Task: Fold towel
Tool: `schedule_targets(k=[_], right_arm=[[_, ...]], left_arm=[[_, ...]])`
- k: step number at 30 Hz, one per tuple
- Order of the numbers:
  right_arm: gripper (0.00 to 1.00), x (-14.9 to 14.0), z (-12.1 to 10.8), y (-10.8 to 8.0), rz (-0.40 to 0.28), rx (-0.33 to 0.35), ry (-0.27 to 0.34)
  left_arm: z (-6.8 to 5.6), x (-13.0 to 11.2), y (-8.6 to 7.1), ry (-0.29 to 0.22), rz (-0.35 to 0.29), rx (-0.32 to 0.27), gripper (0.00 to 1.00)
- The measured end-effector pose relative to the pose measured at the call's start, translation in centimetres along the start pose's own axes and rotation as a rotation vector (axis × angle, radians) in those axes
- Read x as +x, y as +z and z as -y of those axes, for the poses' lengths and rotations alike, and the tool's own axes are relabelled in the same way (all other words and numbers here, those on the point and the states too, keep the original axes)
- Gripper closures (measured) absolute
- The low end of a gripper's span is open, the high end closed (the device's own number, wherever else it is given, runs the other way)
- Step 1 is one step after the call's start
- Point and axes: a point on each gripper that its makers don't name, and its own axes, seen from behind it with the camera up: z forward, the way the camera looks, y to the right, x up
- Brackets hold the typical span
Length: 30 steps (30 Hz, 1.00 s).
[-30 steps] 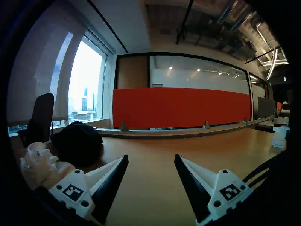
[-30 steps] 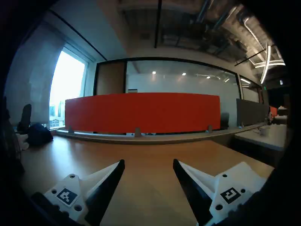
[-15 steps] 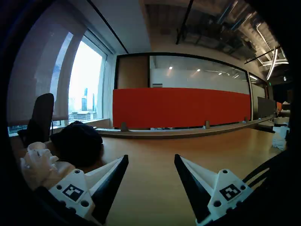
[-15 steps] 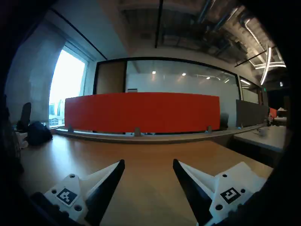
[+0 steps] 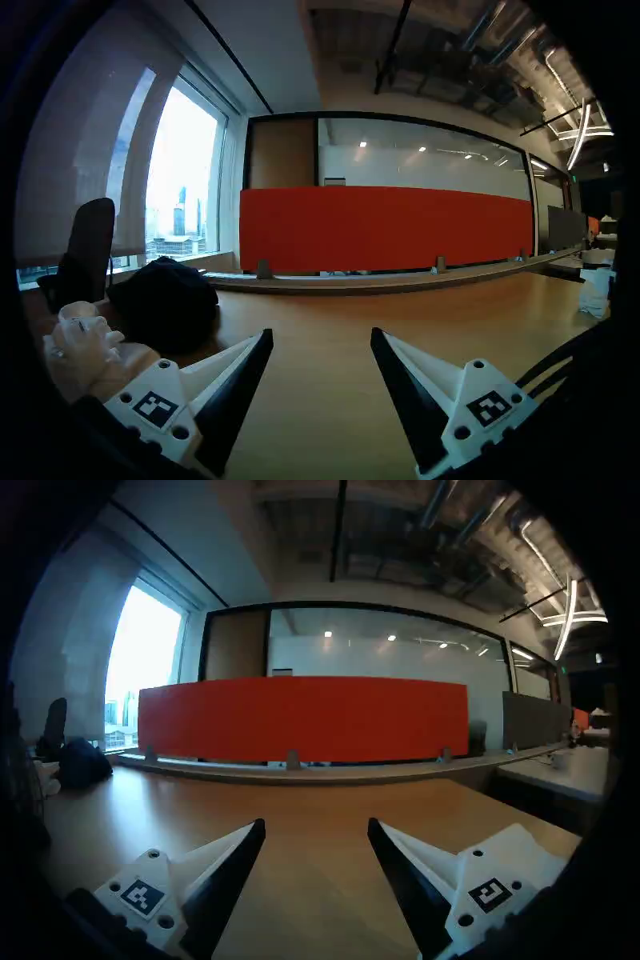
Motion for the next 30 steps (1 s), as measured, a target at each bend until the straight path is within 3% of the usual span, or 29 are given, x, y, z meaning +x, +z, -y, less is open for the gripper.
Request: schedule_targets(k=[30], right_arm=[[0.01,-0.01,0.03,0.02,0.0,0.0,0.0]], left_arm=[[-0.04,-0.2,0.15,-0.001,-0.001,0.0,0.1]])
